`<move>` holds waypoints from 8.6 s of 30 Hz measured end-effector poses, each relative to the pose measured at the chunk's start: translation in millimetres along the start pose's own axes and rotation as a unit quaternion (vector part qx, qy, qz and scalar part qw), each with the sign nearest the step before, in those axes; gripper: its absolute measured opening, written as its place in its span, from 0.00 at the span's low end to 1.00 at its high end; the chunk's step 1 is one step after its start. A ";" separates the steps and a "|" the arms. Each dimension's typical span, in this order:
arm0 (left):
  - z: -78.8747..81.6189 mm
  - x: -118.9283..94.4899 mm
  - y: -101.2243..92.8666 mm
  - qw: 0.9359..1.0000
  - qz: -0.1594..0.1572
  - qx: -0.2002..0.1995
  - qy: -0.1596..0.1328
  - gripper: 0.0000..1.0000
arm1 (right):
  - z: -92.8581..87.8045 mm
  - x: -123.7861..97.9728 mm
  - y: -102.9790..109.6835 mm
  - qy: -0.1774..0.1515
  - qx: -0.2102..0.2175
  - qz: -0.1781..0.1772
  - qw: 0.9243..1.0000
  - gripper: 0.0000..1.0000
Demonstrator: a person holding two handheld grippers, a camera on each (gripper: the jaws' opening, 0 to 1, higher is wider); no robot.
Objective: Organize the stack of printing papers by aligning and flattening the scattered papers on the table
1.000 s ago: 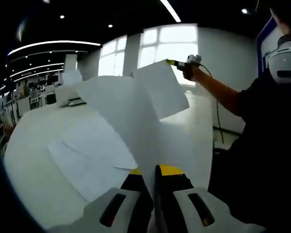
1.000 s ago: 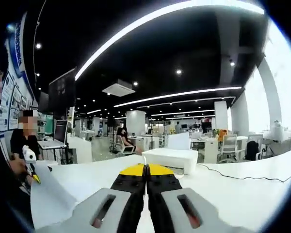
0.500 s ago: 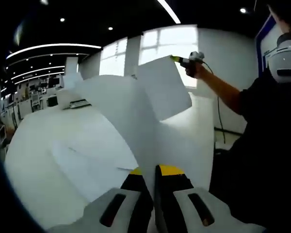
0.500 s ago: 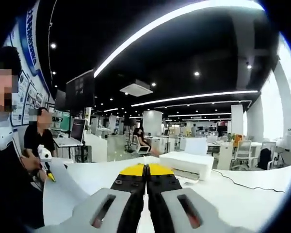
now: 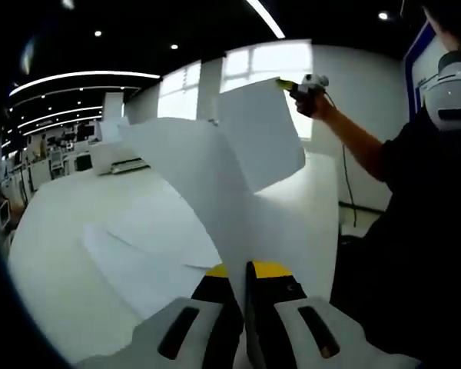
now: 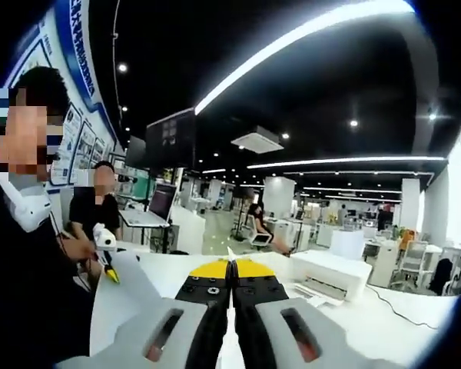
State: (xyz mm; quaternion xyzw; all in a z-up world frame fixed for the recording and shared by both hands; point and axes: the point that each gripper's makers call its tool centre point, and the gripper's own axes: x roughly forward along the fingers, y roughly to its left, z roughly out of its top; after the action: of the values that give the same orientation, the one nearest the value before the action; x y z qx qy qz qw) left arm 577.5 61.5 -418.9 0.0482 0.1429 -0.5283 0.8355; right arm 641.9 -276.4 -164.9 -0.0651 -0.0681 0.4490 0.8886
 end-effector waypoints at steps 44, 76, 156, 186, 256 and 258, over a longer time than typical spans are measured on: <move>9.6 -0.4 -9.5 1.000 -0.010 0.024 -0.008 0.06 | -5.8 86.0 118.6 0.097 -0.073 0.261 0.958 0.00; 14.0 3.0 -23.3 0.999 -0.033 0.013 -0.023 0.06 | -56.7 144.6 174.5 0.197 -0.110 0.385 0.895 0.00; 42.1 -9.8 -11.8 0.987 -0.053 -0.079 -0.133 0.06 | -124.4 203.7 223.7 0.263 -0.102 0.386 0.878 0.00; 50.6 -7.9 22.6 0.981 0.048 -0.080 -0.172 0.06 | 13.1 107.3 291.6 0.124 -0.067 0.547 0.825 0.00; 68.1 1.7 -3.3 0.965 -0.033 -0.110 -0.237 0.19 | -123.5 268.3 219.9 0.328 0.040 0.395 0.857 0.00; 69.3 -0.7 -2.8 0.964 -0.030 -0.108 -0.242 0.20 | -121.6 268.8 218.9 0.325 0.046 0.394 0.858 0.00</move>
State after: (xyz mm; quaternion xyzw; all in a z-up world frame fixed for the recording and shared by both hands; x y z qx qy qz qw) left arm 587.8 44.8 -352.4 -0.1758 -0.0056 -0.5309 0.8290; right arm 649.0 62.7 -306.2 -0.1878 0.2766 0.7176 0.6110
